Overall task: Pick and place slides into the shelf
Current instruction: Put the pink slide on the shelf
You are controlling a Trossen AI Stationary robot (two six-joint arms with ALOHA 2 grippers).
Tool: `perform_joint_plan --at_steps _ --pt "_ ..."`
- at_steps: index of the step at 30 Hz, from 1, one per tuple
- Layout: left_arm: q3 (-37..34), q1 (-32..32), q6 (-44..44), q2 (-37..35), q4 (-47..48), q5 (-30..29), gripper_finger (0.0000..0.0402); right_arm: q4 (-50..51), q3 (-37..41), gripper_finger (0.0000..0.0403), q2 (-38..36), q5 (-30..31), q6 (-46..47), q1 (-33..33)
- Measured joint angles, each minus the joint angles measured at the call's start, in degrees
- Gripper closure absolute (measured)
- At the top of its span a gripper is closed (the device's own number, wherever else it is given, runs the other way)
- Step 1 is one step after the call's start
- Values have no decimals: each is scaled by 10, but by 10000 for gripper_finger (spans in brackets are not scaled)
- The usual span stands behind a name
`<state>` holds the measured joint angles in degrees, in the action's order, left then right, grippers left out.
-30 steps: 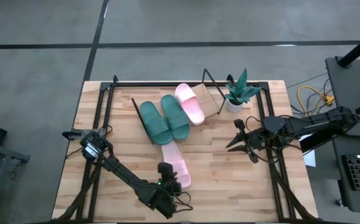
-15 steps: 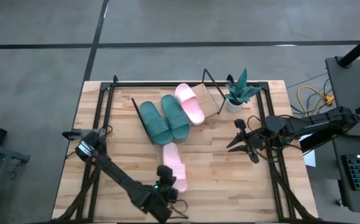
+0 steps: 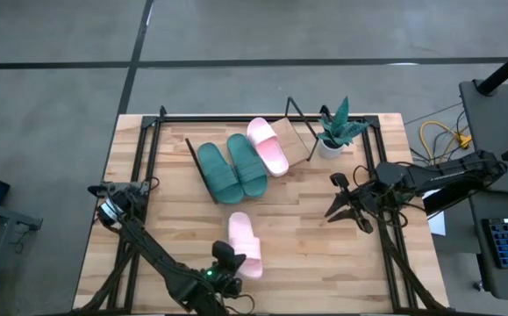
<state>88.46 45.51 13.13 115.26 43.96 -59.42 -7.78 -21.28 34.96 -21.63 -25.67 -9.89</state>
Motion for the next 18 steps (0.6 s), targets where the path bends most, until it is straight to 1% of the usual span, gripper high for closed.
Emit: perform_joint_plan --at_steps 6,8,10,12,15,18 --pt "-14 13 21 0 1 0 402 3 0 339 1 -1 2 0" --pt "-20 20 41 0 2 0 402 3 0 339 5 -16 -6 0" --pt "-29 27 67 0 7 1 402 6 0 339 14 -49 -37 0" --pt "-36 34 102 0 19 7 402 4 4 339 30 -79 -89 0" --pt "-40 41 154 0 44 12 401 -17 12 339 66 -85 -148 -2" --pt "-42 44 171 0 52 16 401 -67 13 333 115 -84 -158 -4"
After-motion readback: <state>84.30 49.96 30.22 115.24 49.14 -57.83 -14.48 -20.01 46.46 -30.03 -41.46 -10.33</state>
